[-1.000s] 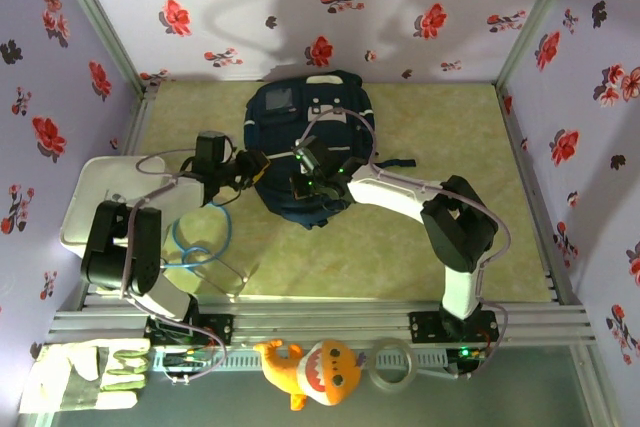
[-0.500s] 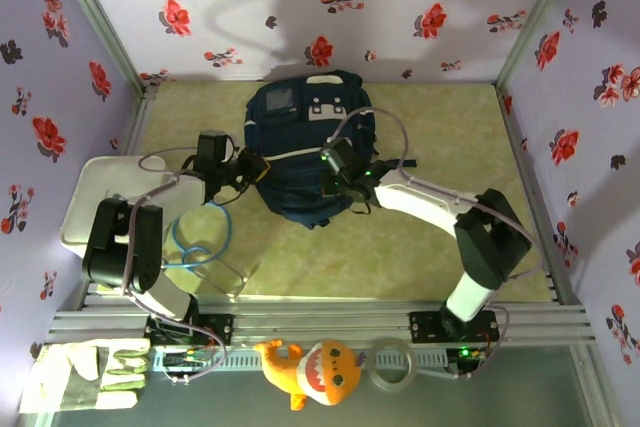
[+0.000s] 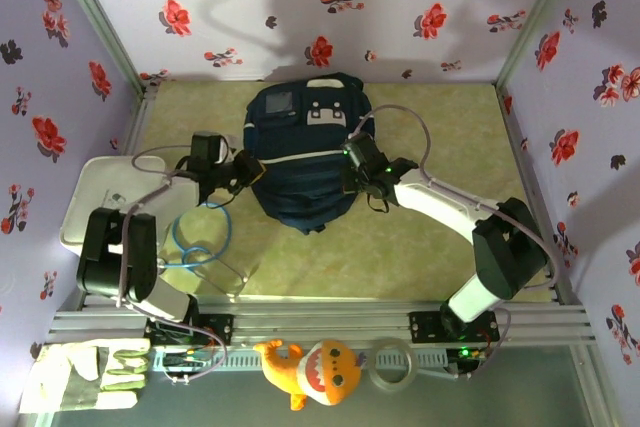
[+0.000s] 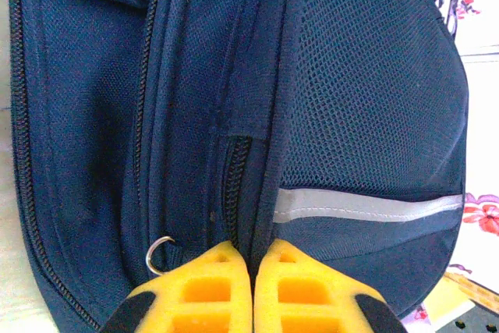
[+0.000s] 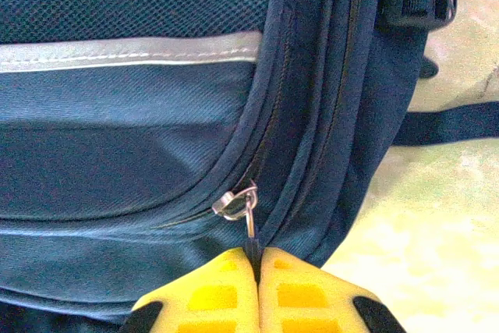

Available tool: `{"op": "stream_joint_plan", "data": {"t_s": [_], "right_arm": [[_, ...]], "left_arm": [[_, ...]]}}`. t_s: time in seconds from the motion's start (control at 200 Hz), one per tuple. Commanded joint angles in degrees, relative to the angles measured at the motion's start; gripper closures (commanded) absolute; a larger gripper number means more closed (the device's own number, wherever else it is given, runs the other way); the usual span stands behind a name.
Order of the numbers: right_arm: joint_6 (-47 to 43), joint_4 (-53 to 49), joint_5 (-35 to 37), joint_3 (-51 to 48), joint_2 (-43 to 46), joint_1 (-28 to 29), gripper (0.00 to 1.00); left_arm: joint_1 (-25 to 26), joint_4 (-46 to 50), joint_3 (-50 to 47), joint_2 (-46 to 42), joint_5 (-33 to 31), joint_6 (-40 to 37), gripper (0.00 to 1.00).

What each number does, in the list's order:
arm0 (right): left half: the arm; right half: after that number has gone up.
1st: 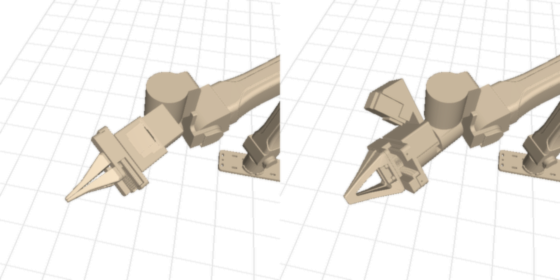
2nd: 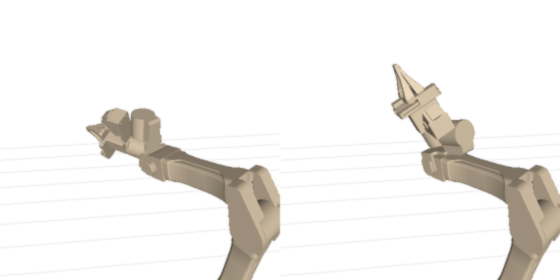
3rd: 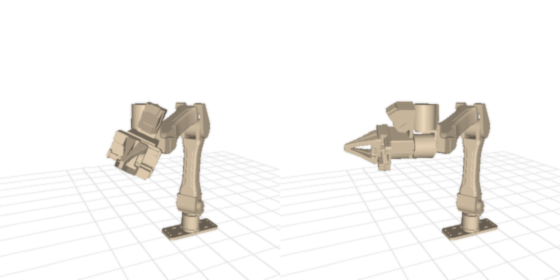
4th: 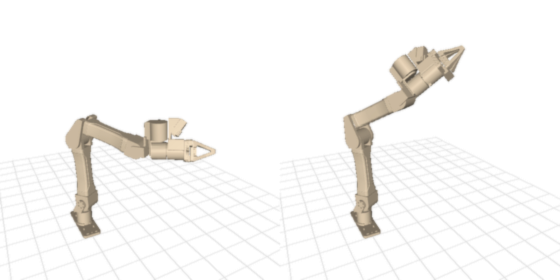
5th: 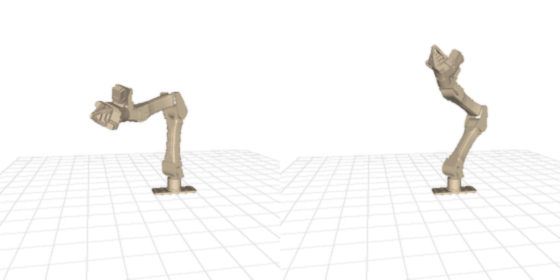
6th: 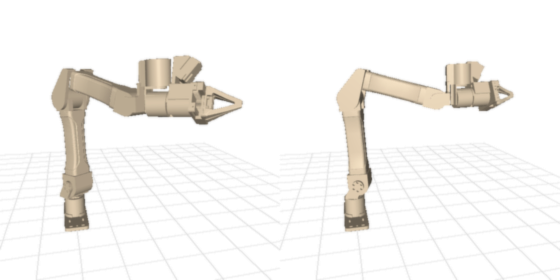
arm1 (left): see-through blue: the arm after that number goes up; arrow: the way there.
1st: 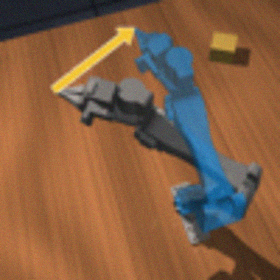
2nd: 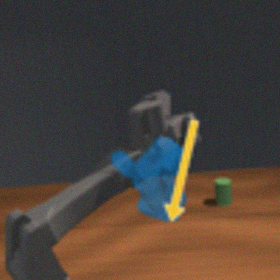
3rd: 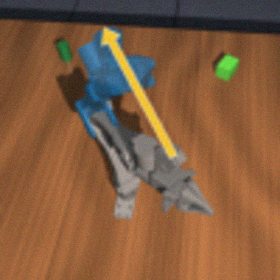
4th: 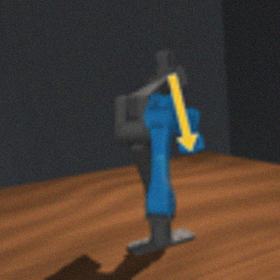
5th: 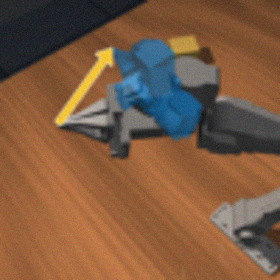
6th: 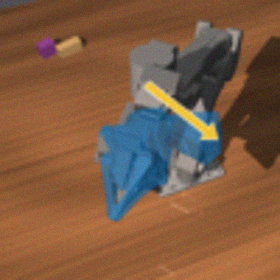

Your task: Pack books, pencil case, and school supplies into a backpack

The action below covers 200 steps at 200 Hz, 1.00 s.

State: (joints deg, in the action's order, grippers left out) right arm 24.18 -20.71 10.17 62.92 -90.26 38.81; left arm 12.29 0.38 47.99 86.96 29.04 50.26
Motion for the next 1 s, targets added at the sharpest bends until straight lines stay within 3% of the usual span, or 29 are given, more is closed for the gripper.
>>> {"op": "stream_joint_plan", "data": {"t_s": [0.0,0.345,0.635,0.79,0.995], "right_arm": [[-5.04,-2.18,3.51,0.22,1.15,-2.96,0.93],[-18.64,-3.69,0.52,8.0,-4.4,-6.11,0.92],[-25.97,-4.82,-9.01,12.46,-7.34,-10.94,0.93],[-25.92,-3.73,-6.27,14.55,-8.94,-11.08,0.95],[-18.37,-4.14,0.61,18.34,-11.26,-11.12,0.94]], "left_arm": [[-3.22,7.51,-1.11,-2.39,-2.93,-5.42,1.0],[-4.25,14.6,2.09,-2.98,-2.94,-12.85,1.0],[-4.3,19.74,4.04,-2.73,-2.22,-20.77,1.0],[-4.3,19.93,4.22,-2.75,-1.64,-21.61,1.0],[-4.34,17.57,3.53,-3.29,-0.52,-20.42,1.0]]}}
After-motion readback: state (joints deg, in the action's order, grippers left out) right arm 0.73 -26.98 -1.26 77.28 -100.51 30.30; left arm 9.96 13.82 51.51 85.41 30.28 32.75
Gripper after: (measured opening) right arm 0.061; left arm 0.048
